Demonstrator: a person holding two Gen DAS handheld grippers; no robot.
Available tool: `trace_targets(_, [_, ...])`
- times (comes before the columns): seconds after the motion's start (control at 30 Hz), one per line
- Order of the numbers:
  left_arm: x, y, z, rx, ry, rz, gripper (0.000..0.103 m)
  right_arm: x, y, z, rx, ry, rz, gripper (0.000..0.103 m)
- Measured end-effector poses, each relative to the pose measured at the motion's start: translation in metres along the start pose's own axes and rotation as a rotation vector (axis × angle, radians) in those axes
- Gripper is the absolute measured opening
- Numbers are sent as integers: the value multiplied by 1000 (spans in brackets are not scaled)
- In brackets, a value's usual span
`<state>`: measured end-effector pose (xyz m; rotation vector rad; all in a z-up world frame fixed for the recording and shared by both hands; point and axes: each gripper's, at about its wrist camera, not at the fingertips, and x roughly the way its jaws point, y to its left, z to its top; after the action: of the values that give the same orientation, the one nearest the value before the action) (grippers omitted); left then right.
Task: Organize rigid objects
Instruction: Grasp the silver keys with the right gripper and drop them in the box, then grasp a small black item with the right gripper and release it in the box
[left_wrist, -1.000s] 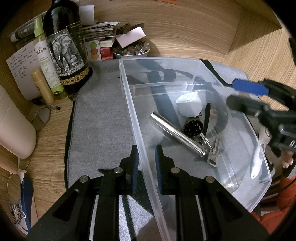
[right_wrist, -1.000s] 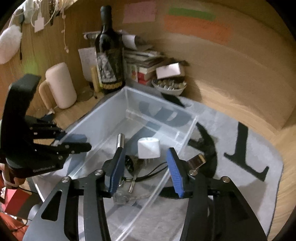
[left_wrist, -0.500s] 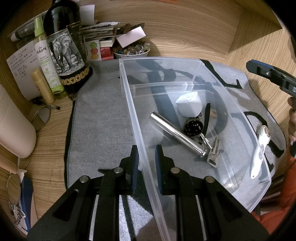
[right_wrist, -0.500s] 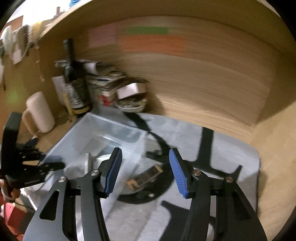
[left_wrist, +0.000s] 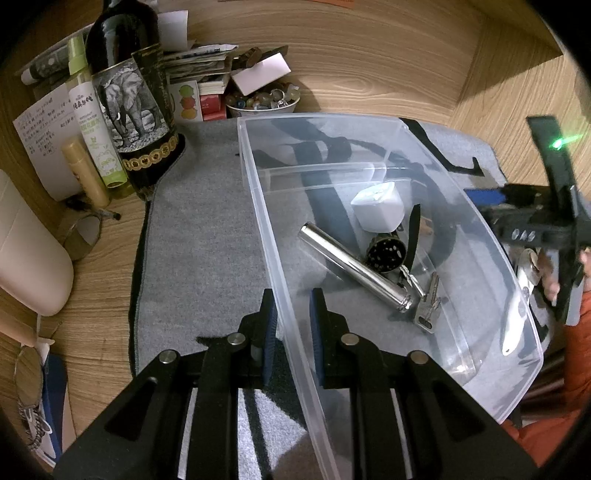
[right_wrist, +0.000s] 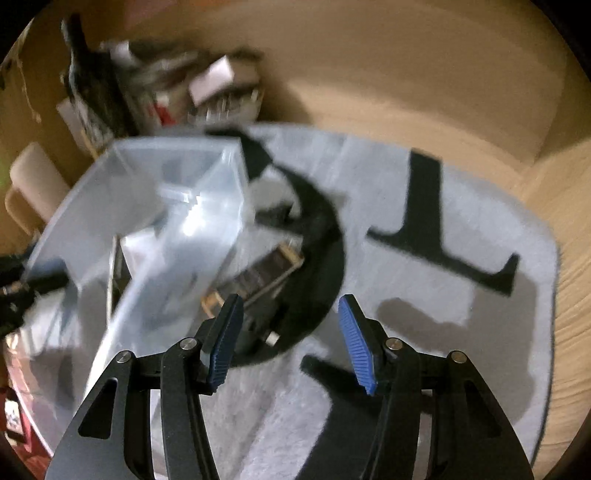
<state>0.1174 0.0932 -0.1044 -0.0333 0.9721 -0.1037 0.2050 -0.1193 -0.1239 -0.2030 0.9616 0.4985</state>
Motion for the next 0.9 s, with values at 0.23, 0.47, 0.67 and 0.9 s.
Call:
trace_targets(0.23, [0,0,-1,-1,-2,-2,16,17,9,-5,-36,55,0,50])
trace_targets(0.47, [0,0,-1,0,-2,-1,16,10,7,-16,-65,35,-10,23])
trace_targets(0.67, [0,0,-1,0,-2,0,16,-3,8,-17,-62,-11,-31,22])
trace_targets(0.9, [0,0,-1,0,-2,0,16,-32,10,-3,-56,-88,-39,22])
